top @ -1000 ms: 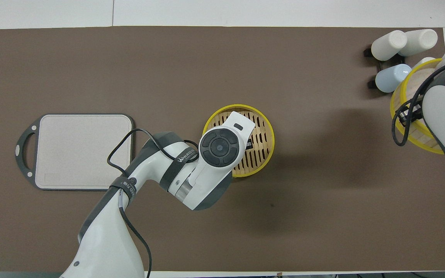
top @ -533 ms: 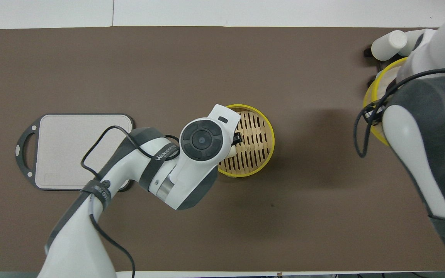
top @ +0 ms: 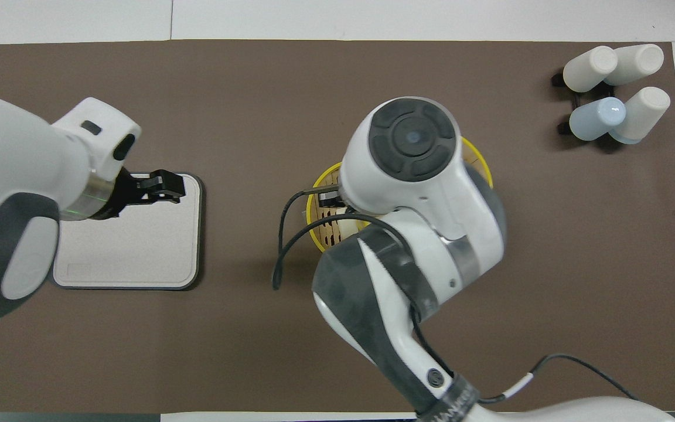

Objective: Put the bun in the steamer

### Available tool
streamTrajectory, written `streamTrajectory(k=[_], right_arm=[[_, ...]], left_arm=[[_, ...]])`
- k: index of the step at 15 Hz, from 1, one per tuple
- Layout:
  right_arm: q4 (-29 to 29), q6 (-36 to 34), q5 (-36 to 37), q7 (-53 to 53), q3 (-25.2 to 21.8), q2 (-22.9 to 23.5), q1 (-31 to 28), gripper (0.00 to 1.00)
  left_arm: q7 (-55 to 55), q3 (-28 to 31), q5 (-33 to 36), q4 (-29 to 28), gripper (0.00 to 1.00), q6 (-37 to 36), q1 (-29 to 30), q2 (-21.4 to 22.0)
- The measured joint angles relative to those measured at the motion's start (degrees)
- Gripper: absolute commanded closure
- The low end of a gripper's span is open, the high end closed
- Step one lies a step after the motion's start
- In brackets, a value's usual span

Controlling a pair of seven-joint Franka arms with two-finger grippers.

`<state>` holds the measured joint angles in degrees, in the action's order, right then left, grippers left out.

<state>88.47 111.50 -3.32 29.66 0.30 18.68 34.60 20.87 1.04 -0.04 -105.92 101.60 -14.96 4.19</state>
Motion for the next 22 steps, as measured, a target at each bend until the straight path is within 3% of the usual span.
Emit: streamTrajectory(k=[3, 5, 12, 18, 20, 21, 22], right_arm=[[-0.39, 8.20, 0.08, 5.08, -0.13, 6.55, 3.53, 1.00], [-0.60, 9.34, 0.12, 5.49, -0.36, 8.21, 3.58, 1.00], [-0.08, 10.10, 0.12, 6.30, -0.65, 8.23, 4.26, 1.00], [1.17, 12.14, 0.44, 7.35, -0.89, 8.22, 5.46, 1.00], [1.52, 12.56, 0.48, 7.35, -0.89, 8.13, 5.50, 0.76], [1.64, 12.80, 0.39, 7.36, -0.85, 8.14, 5.52, 0.55], [1.88, 13.31, 0.36, 7.37, -0.78, 8.18, 5.57, 0.45]], left_arm=[[-10.69, 0.07, 0.00, 0.32, 0.00, -2.99, 6.13, 0.60], [-13.81, 0.02, 0.00, 0.65, 0.00, -4.44, 7.79, 1.13], [-16.26, 0.42, 0.00, 4.43, 0.00, -10.94, 8.78, 3.02], [-16.65, 1.53, 0.00, 11.06, 0.00, -13.11, 8.78, -2.69], [-16.75, 1.53, 0.00, 11.50, 0.00, -13.14, 8.78, -3.20], [-16.81, 1.54, 0.00, 11.76, 0.00, -13.27, 8.78, -3.17], [-16.91, 1.55, 0.00, 12.03, 0.00, -13.45, 8.78, -3.11]])
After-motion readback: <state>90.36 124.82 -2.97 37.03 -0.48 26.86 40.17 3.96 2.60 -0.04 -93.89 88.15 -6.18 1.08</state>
